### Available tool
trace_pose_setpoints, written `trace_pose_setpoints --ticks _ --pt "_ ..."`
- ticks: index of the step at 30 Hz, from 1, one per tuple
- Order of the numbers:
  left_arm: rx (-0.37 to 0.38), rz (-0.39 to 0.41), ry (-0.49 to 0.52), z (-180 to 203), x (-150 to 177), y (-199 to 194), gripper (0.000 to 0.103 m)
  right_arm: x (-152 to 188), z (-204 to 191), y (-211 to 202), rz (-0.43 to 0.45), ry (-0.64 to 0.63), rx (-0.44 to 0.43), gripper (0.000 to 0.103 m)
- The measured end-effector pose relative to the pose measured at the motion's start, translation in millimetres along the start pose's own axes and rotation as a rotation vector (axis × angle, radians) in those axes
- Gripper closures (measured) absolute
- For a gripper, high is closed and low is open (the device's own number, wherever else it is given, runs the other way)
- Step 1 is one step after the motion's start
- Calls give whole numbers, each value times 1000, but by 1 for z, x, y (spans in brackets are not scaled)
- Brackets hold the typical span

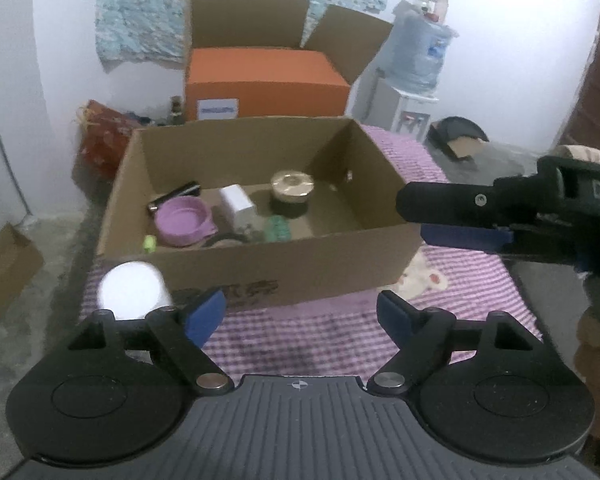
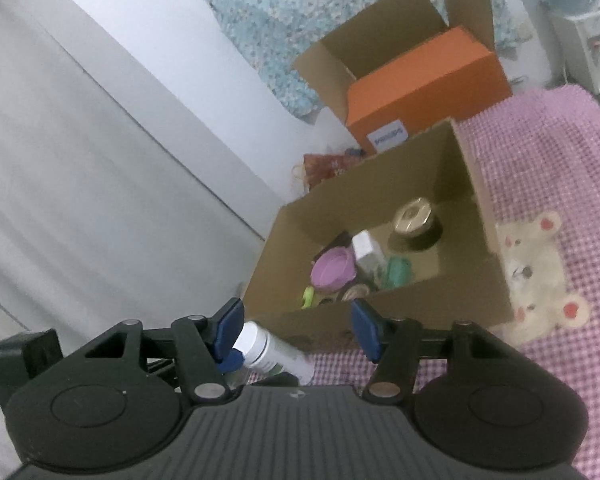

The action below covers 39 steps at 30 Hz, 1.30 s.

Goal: Organize rigid objects
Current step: 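Move the right tool back toward the white supplement bottle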

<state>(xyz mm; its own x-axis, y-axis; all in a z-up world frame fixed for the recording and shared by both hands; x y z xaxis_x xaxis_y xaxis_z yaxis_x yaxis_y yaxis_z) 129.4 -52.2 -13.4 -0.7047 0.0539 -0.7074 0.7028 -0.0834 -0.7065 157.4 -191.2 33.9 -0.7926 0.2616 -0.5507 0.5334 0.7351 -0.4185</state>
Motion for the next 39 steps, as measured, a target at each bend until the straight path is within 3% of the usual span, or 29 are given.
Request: trace_pose_setpoints --ticks 16,39 --pt "-87 70 -68 -60 21 -21 17 20 -36 35 -73 -50 -32 41" --pt "-99 52 -73 -83 32 -7 16 32 -49 68 -137 -66 -33 41"
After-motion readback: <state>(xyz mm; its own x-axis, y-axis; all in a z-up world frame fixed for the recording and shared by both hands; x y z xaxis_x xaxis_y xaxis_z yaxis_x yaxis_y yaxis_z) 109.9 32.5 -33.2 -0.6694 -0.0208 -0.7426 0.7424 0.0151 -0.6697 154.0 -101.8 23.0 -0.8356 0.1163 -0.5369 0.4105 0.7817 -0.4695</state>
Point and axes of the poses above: each gripper's, at about its wrist camera, not at the fingertips, and y roughly the way its jaws point, z to its right, x to its underside, the point moved 9 cm from there along y, roughly the way its jaws point, and after that the axes turned 6 degrees about -x, right-handed, at the moved point
